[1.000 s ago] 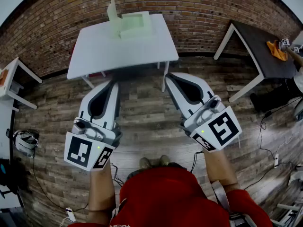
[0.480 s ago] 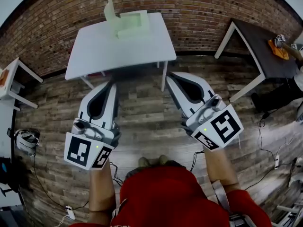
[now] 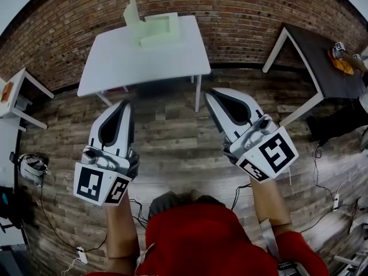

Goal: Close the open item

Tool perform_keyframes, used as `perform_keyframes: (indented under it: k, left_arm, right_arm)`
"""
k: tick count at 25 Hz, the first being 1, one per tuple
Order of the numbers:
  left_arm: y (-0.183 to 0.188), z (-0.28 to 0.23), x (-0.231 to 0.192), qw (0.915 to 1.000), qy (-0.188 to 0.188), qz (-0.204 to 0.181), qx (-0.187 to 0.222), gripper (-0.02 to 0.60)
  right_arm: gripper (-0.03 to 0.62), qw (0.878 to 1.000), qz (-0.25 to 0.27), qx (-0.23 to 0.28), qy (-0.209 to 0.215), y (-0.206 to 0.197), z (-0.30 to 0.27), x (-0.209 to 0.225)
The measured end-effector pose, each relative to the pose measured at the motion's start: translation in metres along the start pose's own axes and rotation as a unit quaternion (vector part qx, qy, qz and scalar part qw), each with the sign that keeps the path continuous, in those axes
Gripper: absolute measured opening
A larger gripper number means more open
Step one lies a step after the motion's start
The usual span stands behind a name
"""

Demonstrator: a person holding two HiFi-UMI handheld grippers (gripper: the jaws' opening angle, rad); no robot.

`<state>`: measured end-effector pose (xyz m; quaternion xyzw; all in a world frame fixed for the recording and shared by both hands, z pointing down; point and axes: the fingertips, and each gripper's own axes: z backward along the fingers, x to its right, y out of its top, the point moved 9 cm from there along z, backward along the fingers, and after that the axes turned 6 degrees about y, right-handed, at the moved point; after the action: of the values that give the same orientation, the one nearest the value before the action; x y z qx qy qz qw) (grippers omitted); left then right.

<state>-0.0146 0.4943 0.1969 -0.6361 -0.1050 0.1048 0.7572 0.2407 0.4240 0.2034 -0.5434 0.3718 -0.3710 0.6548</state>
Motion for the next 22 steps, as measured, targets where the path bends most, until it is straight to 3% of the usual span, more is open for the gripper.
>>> perform_keyframes:
  k: [10, 22]
  left_arm:
    - [-0.002, -0.009, 0.008, 0.9997, 0.02, -0.012, -0.009, 0.012]
    - [-0.022, -0.061, -0.042, 0.9998, 0.019, -0.009, -0.006, 0.012]
  right_arm:
    - [0.031, 1.0, -0.006, -0.004, -0.003, -0.01, 0.016, 0.025]
    - [0.031, 1.0, 0.003, -0.018, -0.013, -0.026, -0.033, 0.069]
